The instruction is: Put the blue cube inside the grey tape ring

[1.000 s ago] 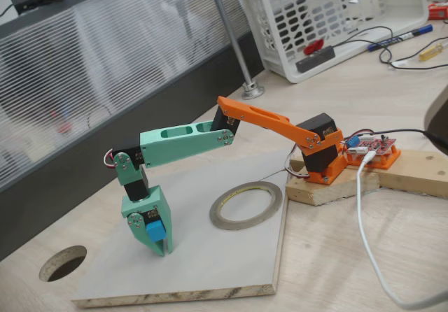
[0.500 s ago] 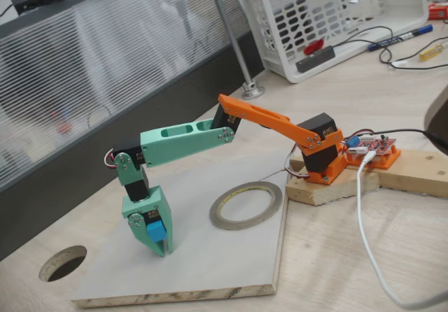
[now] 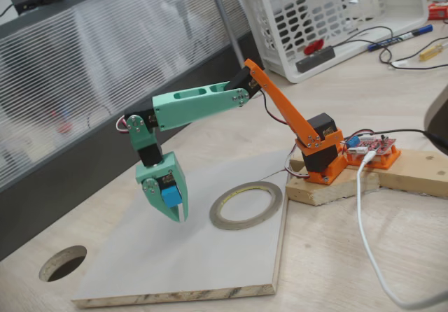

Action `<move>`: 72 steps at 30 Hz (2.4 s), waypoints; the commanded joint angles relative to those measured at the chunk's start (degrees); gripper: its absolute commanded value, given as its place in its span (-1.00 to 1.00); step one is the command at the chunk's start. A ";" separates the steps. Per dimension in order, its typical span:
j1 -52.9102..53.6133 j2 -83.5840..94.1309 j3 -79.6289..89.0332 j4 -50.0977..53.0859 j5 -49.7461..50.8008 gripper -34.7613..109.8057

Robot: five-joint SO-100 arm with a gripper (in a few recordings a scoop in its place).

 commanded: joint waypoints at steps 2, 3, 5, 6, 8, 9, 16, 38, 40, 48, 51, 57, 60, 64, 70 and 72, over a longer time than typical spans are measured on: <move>9.67 3.60 0.70 -0.35 0.26 -0.44; 11.95 3.60 0.70 -0.35 0.26 -0.44; 16.00 3.60 0.70 -0.35 0.26 -0.44; 17.84 3.60 0.70 -0.35 0.26 -0.44; 20.13 3.60 0.70 -0.35 0.26 -0.44; 20.65 3.60 0.70 -0.35 0.26 -0.44; 20.83 5.27 8.96 -0.35 0.35 -0.44; 19.95 48.43 55.90 -0.18 0.44 -0.44; 19.95 48.43 55.90 -0.18 0.44 -0.44; 12.22 47.81 56.51 0.00 0.70 -0.44; 8.35 47.64 56.51 -0.18 0.70 -0.44; 8.35 47.64 56.51 -0.26 0.35 -0.43; 8.35 47.64 56.51 -0.26 0.26 -0.43; 8.44 47.55 56.51 -0.35 0.18 -0.41; 9.84 47.55 56.51 -0.35 0.53 -0.16; 12.22 47.55 56.51 -0.35 0.62 -0.05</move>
